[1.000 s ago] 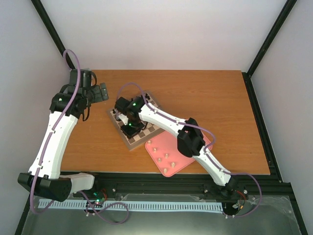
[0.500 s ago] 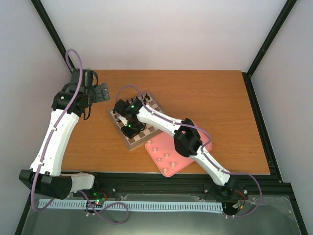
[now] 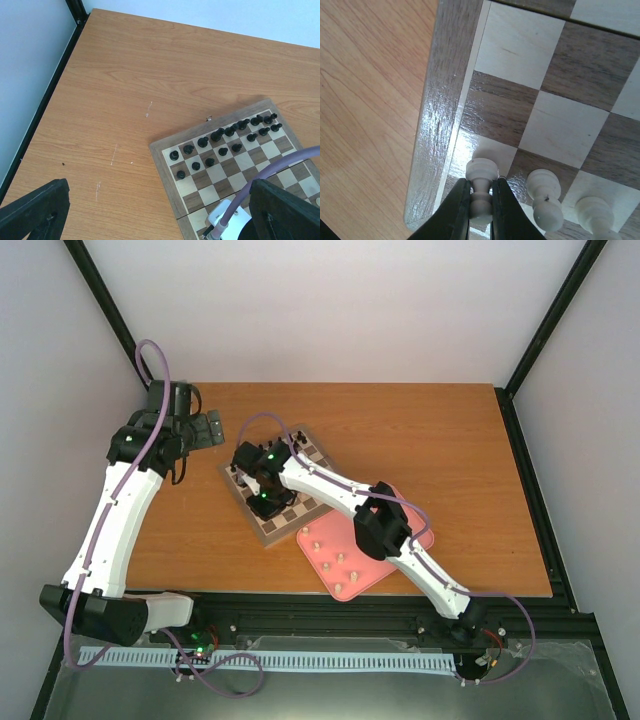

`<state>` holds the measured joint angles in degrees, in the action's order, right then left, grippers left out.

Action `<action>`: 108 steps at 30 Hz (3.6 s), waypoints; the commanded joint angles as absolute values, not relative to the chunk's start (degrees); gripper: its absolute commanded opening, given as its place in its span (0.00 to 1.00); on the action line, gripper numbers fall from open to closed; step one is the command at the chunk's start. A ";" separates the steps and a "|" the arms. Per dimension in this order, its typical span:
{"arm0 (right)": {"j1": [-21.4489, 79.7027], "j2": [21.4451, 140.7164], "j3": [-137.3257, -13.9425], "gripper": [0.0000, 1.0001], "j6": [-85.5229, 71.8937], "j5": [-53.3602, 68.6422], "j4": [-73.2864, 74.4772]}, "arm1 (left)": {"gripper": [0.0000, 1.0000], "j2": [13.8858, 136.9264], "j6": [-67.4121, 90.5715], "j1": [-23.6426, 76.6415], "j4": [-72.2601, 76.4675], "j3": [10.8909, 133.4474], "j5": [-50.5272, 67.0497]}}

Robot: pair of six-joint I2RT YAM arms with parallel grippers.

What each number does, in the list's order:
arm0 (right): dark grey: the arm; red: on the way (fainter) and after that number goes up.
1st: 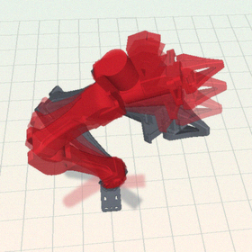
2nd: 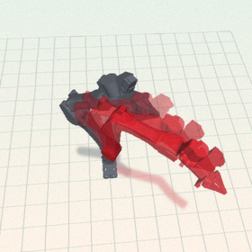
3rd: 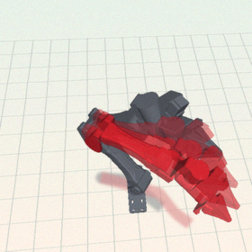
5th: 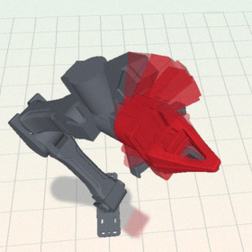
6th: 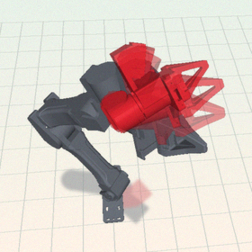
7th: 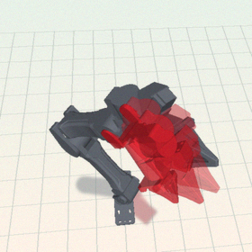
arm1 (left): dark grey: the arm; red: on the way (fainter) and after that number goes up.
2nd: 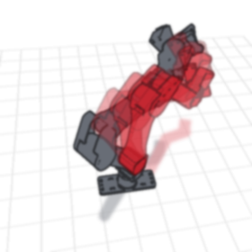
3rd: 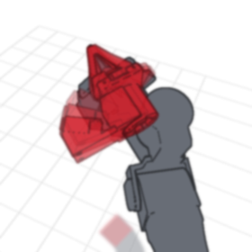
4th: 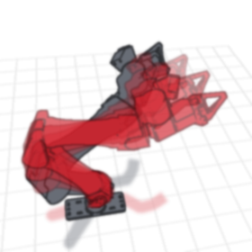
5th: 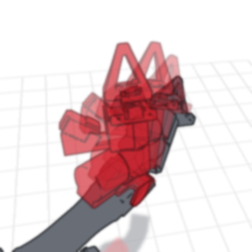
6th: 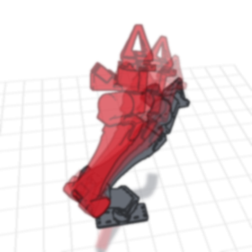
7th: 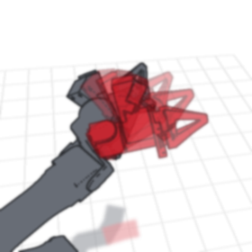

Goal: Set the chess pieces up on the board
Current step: Place the chess piece on the chessboard, then pick up the chess piece from the storage box.

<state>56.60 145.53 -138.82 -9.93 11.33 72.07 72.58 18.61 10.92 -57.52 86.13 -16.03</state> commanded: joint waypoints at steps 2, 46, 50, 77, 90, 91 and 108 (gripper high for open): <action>56.37 146.59 -140.71 0.08 -10.28 10.84 71.63 | 1.00 72.57 18.28 10.55 -57.70 86.66 -15.78; 56.34 144.49 -140.55 0.22 -8.11 13.40 69.02 | 1.00 72.95 18.11 10.55 -56.93 84.67 -15.73; 56.42 144.26 -140.55 0.22 -8.00 13.38 69.00 | 1.00 72.91 18.12 10.55 -56.79 84.23 -15.87; 53.94 125.53 -132.38 0.48 -12.33 -3.98 70.84 | 1.00 72.85 18.02 10.55 -57.01 84.21 -15.18; 51.95 103.96 -94.20 0.57 -16.10 -3.57 66.85 | 1.00 73.67 18.25 10.55 -56.96 83.68 -13.32; 51.90 103.68 -93.35 0.57 -16.23 -3.11 66.43 | 1.00 73.76 18.32 10.55 -56.96 83.65 -13.11; 54.76 104.46 -84.83 0.53 -13.78 1.19 61.56 | 1.00 73.08 18.45 10.55 -57.44 82.61 -12.86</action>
<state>52.42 105.36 -86.26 -14.35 0.93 61.87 73.97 18.59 10.92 -57.47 82.67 -12.67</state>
